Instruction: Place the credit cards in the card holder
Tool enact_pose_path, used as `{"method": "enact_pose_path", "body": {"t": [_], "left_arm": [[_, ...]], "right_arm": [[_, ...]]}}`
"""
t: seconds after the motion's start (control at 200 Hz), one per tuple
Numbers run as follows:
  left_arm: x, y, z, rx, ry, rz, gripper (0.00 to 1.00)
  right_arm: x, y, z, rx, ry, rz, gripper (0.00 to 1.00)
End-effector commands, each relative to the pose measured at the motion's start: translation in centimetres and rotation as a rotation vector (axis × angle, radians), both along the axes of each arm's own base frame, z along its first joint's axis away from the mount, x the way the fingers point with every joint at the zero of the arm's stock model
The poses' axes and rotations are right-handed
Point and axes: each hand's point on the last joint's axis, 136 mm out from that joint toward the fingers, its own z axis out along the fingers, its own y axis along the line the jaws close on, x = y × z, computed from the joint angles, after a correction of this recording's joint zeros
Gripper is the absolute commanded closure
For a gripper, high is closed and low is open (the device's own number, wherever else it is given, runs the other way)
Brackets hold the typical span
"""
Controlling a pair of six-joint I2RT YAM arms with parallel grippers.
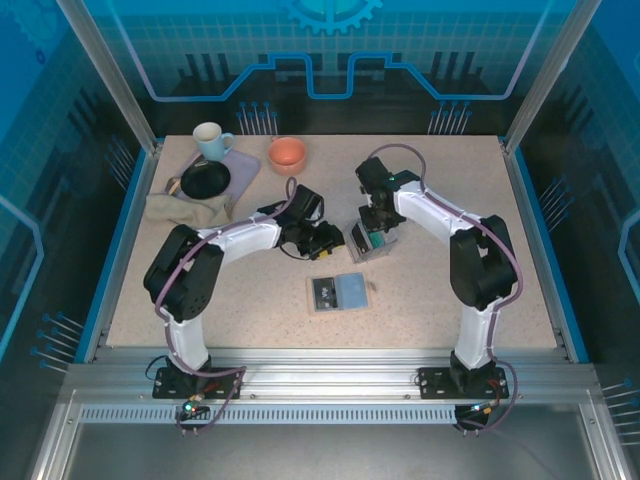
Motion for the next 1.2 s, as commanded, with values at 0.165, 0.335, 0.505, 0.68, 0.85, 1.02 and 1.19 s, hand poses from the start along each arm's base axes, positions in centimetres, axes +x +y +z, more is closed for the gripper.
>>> {"method": "enact_pose_path", "body": {"t": [0.165,0.335,0.505,0.68,0.85,1.02,1.19], "left_arm": [[3.4,-2.3,-0.1,-0.073,0.034,0.024,0.52],[4.9,-3.0,-1.3,-0.099,0.067,0.050,0.51],[5.3,-3.6,-3.0,-0.105,0.115,0.052,0.51],[4.2,-2.8,-5.4,-0.070,0.174,0.069,0.59],[3.1,-2.0,-6.7,-0.040,0.200,0.077,0.66],[2.7,-1.7,-7.1,-0.027,0.207,0.073,0.70],[3.0,-1.6,-6.3,0.004,0.179,0.035,0.72]], "right_arm": [[-0.4,1.0,-0.1,0.036,0.016,0.029,0.73],[-0.6,1.1,-0.1,0.061,0.017,0.025,0.73],[-0.5,1.2,-0.1,0.058,0.016,0.035,0.72],[-0.6,0.8,-0.6,0.005,0.015,0.057,0.71],[-0.5,0.3,-1.4,-0.067,0.011,0.072,0.70],[-0.2,0.1,-1.5,-0.118,-0.008,0.089,0.69],[0.4,0.4,0.2,-0.059,-0.033,0.081,0.69]]}}
